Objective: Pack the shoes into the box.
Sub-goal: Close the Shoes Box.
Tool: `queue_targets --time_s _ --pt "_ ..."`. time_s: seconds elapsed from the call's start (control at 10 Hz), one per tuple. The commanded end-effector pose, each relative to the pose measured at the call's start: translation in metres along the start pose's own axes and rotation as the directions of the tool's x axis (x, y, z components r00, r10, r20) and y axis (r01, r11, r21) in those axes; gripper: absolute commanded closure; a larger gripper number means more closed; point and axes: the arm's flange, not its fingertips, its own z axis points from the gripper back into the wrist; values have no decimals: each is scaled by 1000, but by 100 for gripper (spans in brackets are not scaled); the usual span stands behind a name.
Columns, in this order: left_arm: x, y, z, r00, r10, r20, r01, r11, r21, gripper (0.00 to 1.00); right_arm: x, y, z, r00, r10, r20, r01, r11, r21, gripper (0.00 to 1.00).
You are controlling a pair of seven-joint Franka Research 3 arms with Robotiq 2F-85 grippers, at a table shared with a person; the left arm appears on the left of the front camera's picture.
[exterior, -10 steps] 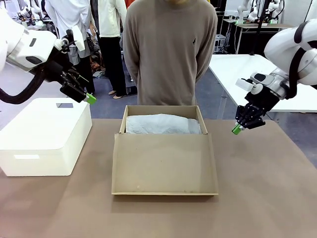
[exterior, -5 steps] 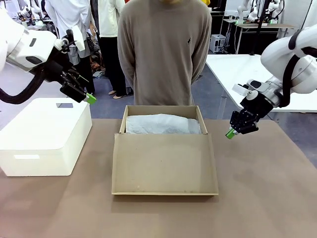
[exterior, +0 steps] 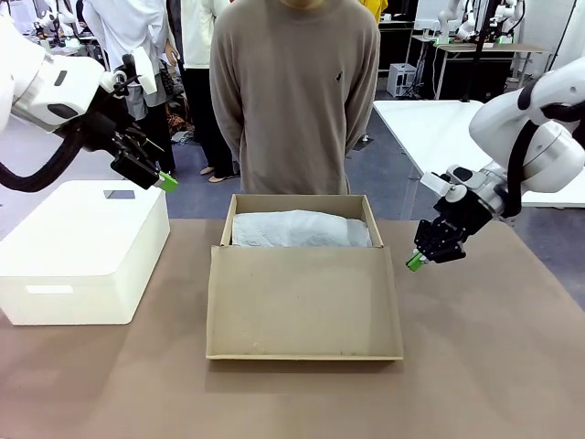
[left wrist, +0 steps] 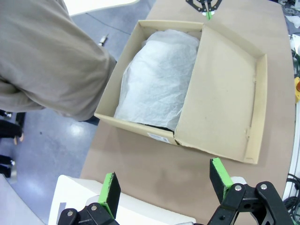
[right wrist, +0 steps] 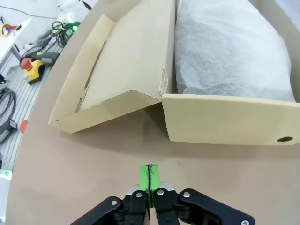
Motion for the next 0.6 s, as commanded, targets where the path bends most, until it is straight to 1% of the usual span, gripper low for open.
queue_targets --time_s 0.0,0.5 --pt "-1 -1 -1 1000 8 10 -8 1000 -9 0 -12 -1 -16 995 84 55 -82 996 -45 100" --pt "-1 -1 -1 1000 8 10 -8 1000 -9 0 -4 4 -42 990 89 112 -89 996 -5 100"
